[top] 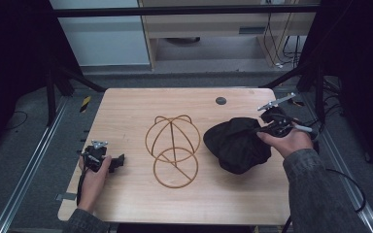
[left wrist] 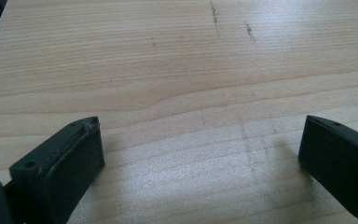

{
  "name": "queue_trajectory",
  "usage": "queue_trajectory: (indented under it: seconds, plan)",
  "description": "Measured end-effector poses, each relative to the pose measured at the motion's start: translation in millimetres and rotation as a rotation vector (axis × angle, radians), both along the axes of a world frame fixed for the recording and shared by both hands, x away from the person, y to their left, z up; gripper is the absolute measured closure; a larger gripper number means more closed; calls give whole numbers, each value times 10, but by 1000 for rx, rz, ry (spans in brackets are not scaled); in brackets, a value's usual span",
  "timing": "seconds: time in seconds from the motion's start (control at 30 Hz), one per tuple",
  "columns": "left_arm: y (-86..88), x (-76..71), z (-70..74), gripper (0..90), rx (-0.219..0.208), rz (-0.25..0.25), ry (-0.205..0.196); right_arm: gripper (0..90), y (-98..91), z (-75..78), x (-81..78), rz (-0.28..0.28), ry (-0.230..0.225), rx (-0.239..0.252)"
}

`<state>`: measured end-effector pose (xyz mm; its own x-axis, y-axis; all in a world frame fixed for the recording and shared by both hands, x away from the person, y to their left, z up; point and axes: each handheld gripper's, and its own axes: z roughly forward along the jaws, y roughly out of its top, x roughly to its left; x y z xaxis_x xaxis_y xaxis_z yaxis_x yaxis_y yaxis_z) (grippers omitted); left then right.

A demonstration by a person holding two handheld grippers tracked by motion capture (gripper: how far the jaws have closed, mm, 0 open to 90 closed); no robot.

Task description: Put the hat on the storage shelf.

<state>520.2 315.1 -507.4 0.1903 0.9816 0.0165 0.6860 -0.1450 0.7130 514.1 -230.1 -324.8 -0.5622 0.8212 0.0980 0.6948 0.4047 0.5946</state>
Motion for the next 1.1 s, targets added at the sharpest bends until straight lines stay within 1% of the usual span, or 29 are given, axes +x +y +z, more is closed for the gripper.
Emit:
queue_trajectory:
  seconds: [0.03, 0.07, 0.17, 0.2, 0.27, 0.3, 0.33, 0.37, 0.7, 0.77, 0.8, 0.87, 0.9, 1.03, 1.07, 1.1]
  plan:
    - [0, 0, 0, 0, 0, 0, 0, 866, 0, 0, 0, 0, 0, 0]
    - [0, 0, 0, 0, 0, 0, 0, 867, -23, 59, -3, -14, -17, 10]
    - [0, 0, 0, 0, 0, 0, -1, 867, -44, 106, -6, -22, -30, 20]
    - [0, 0, 0, 0, 0, 0, 0, 867, -67, 168, -9, -33, -44, 32]
    - [-2, 0, -1, 0, -2, 1, -2, 867, -78, 215, -9, -40, -58, 38]
    - [-2, 0, -1, 0, -2, 1, -2, 867, -78, 215, -9, -40, -58, 38]
    - [-2, 1, -1, 0, -2, 2, -2, 868, -91, 285, -11, -50, -70, 50]
    - [-2, 1, -1, 0, -2, 2, -2, 868, -91, 285, -11, -50, -70, 50]
    - [-3, 1, -1, 0, -2, 2, -2, 869, -139, 626, -10, -84, -136, 65]
    - [-2, 0, 0, 0, -2, 2, 0, 869, -142, 655, -7, -84, -141, 68]
    - [-2, 0, 1, 0, -2, 2, 0, 869, -137, 726, -7, -84, -150, 74]
    - [-2, 0, 1, 0, -2, 2, 0, 869, -132, 749, -7, -84, -155, 78]
    - [-2, 0, 1, 0, -2, 2, 0, 870, -114, 810, -7, -85, -169, 85]
    - [-2, 0, 1, 0, -1, 2, 0, 870, -60, 917, -7, -75, -196, 100]
    - [-2, 0, 1, 0, -1, 2, 0, 870, -60, 917, -7, -75, -196, 100]
    - [-3, 0, 1, 0, -2, 2, 0, 871, -29, 975, -15, -70, -215, 111]
